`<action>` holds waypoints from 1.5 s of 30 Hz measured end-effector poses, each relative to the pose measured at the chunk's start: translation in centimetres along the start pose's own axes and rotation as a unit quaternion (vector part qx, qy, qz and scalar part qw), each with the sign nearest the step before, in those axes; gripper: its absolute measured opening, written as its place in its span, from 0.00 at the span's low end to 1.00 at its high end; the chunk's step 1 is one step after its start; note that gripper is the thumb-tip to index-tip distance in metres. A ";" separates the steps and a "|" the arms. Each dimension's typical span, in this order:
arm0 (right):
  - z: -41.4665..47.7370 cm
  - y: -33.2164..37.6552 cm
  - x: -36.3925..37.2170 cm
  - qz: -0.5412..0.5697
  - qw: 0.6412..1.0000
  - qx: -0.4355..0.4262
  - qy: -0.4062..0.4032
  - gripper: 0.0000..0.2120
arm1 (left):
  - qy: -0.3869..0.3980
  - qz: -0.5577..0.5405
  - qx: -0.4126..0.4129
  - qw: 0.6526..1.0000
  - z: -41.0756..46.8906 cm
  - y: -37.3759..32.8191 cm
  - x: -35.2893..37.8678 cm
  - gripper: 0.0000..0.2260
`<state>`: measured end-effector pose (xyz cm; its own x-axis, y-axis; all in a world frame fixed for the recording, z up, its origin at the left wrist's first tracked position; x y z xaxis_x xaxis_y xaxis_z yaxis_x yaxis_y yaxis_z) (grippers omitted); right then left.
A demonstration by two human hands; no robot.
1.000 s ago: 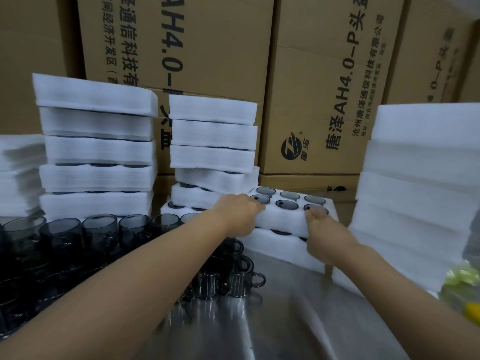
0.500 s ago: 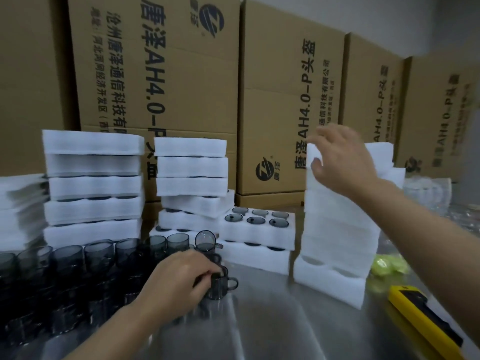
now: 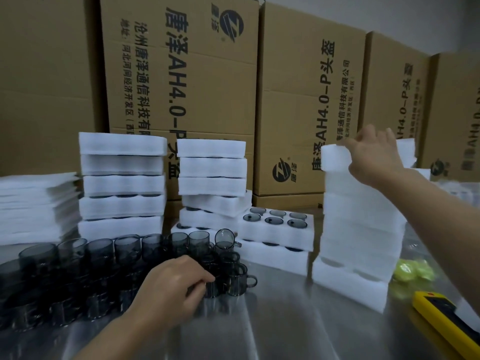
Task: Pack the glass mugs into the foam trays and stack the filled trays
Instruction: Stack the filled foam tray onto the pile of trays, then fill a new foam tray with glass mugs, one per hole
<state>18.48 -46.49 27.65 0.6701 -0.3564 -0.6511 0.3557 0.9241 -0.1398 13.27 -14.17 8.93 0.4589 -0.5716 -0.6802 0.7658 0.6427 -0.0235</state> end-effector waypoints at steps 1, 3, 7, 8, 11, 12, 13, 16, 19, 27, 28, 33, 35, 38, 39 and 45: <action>-0.2 0.9 -0.7 0.020 1.000 -0.019 -0.009 0.29 | -0.012 -0.002 -0.005 1.000 -0.2 0.2 -0.5 0.10; -1.2 3.2 -2.1 0.081 0.995 -0.060 -0.017 0.31 | -0.038 -0.007 -0.013 0.999 -0.7 0.7 -1.6 0.13; -6.7 9.9 -3.2 0.234 0.955 -0.181 0.011 0.29 | -0.107 -0.024 -0.049 0.993 -3.0 2.9 -4.0 0.13; -8.8 11.6 -3.1 0.255 0.942 -0.217 0.023 0.28 | -0.127 -0.024 -0.059 0.990 -3.7 3.5 -4.7 0.13; -15.8 15.8 -2.7 0.301 0.896 -0.323 0.055 0.31 | -0.197 -0.042 -0.089 0.975 -5.7 5.1 -7.3 0.13; -18.0 16.9 -2.4 0.311 0.882 -0.345 0.079 0.34 | -0.219 -0.049 -0.097 0.970 -6.3 5.5 -8.3 0.13; -20.0 17.9 -1.9 0.313 0.872 -0.360 0.112 0.38 | -0.240 -0.058 -0.107 0.963 -6.8 6.0 -9.2 0.12; -24.8 19.6 -2.8 0.345 0.844 -0.406 0.067 0.44 | -0.307 -0.078 -0.146 0.937 -8.4 7.8 -11.5 0.09; -27.2 19.6 -3.0 0.430 0.811 -0.395 0.034 0.41 | -0.356 -0.072 -0.179 0.914 -10.8 9.4 -12.3 0.10; -27.0 19.9 3.5 0.551 0.749 -0.317 0.188 0.21 | -0.318 -0.247 -0.204 0.892 -12.5 12.2 -11.6 0.10; -27.0 20.1 3.9 0.552 0.748 -0.316 0.186 0.22 | -0.285 -0.268 -0.201 0.898 -12.0 12.1 -11.1 0.11; -26.6 21.7 5.4 0.579 0.726 -0.284 0.239 0.25 | -0.078 -0.363 -0.238 0.898 -11.2 11.4 -5.5 0.15; -26.6 22.5 5.7 0.600 0.695 -0.265 0.295 0.26 | -0.035 -0.389 -0.259 0.883 -11.5 11.1 -3.2 0.15; -26.4 23.2 6.1 0.598 0.674 -0.229 0.369 0.29 | 0.042 -0.371 -0.244 0.895 -11.7 10.3 -1.2 0.19; -25.6 23.1 6.1 0.602 0.678 -0.208 0.366 0.30 | 0.052 -0.368 -0.243 0.896 -11.7 10.3 -1.1 0.20; -18.5 20.5 8.3 0.696 0.685 0.050 0.210 0.23 | 0.057 -0.347 -0.269 0.897 -11.9 10.6 -0.2 0.13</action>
<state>19.31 -28.00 5.60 0.1664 0.9504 -0.2629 -0.3799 0.3078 0.8723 15.95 -1.13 0.11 -0.1166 -0.8929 -0.4350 0.5059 0.3235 -0.7996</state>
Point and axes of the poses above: each hand's wrist, its own z-axis towards the middle knuckle, its own x-axis out of the palm, y = z × x, the point moved 10 cm from there along z, towards the middle knuckle, and after that the axes turned 4 degrees about x, right-handed, at the moved point
